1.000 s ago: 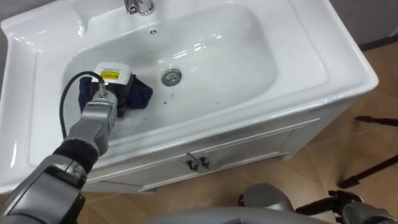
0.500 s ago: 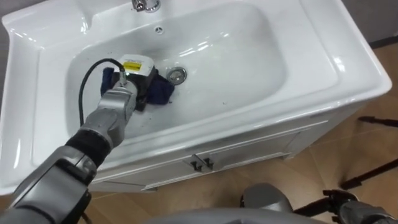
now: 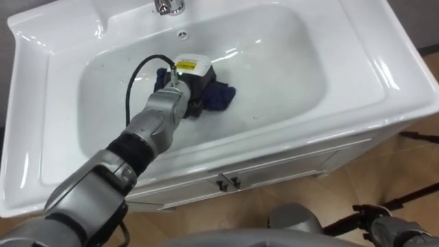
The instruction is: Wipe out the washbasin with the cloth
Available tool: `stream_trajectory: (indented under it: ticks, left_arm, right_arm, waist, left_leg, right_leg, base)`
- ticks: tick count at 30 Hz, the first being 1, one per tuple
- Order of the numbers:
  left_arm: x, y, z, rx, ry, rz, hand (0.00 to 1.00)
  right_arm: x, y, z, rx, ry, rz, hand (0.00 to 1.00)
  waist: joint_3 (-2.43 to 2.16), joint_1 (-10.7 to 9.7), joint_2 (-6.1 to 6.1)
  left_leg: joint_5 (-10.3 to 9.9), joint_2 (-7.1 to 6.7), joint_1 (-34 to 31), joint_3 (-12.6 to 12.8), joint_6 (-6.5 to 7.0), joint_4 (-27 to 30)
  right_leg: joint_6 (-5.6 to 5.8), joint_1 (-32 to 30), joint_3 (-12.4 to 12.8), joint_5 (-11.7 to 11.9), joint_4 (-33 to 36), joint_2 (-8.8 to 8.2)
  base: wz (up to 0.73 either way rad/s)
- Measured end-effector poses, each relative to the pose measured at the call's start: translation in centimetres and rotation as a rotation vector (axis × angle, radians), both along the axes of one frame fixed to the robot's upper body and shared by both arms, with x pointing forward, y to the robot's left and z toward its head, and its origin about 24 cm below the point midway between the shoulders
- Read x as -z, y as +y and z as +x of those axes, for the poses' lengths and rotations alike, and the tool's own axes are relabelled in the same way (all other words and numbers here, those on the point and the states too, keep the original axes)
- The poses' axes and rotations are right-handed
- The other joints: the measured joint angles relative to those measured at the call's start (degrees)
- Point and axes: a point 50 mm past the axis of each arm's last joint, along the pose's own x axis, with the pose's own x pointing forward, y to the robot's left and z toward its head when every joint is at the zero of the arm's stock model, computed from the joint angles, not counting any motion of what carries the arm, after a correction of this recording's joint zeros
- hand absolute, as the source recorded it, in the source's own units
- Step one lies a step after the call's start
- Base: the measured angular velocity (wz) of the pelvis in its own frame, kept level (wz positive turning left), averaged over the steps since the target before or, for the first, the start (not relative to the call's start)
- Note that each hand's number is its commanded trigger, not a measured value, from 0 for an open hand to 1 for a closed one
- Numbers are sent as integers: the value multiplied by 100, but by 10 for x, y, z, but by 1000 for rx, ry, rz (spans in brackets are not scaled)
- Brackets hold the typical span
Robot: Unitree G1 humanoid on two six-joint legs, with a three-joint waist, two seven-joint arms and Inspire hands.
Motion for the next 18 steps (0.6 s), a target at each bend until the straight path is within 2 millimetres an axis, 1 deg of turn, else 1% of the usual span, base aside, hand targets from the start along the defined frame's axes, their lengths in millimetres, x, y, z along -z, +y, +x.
stream_trajectory:
  ticks: [5,8,9,13,15,18]
  left_arm:
    - [-9,-18,-3,73,-12,-30,100]
    - [-14,-30,-7,115,-15,-70,100]
    - [-15,-32,-8,124,-10,-85,100]
    - [-17,-35,-8,127,10,-140,100]
    - [-20,-37,-9,133,20,-167,100]
    - [-25,-43,-11,151,31,-213,100]
  right_arm:
    - [0,1,3,-11,-7,-4,0]
    - [0,1,3,-2,-13,-10,0]
    - [-1,1,4,-2,-21,-12,0]
    - [0,3,6,2,-36,-10,0]
    - [0,3,5,0,-39,-13,0]
    - [0,1,5,3,-41,-26,0]
  waist:
    - [2,-18,-4]
    - [6,-102,-9]
    - [6,-127,-10]
    - [6,-147,-10]
    - [6,-147,-10]
    - [6,-147,-12]
  left_leg:
    - [-3,-22,-47,-8,5,1]
    - [-3,-47,-62,-121,5,-13]
    - [-4,-54,-51,-120,6,-13]
    - [-8,-56,-52,-140,13,-11]
    - [-10,-67,-67,-222,16,-8]
    - [-10,-76,-69,-230,16,-15]
  right_leg:
    - [16,16,-46,9,-50,-29]
    - [35,87,-122,21,-93,-39]
    - [38,102,-123,20,-99,-47]
    - [42,100,-106,22,-97,-48]
    - [48,95,-106,18,-111,-47]
    - [54,113,-96,13,-163,-48]
  base:
    - [3]
    - [14]
    - [5]
    - [-1]
    - [0]
    - [0]
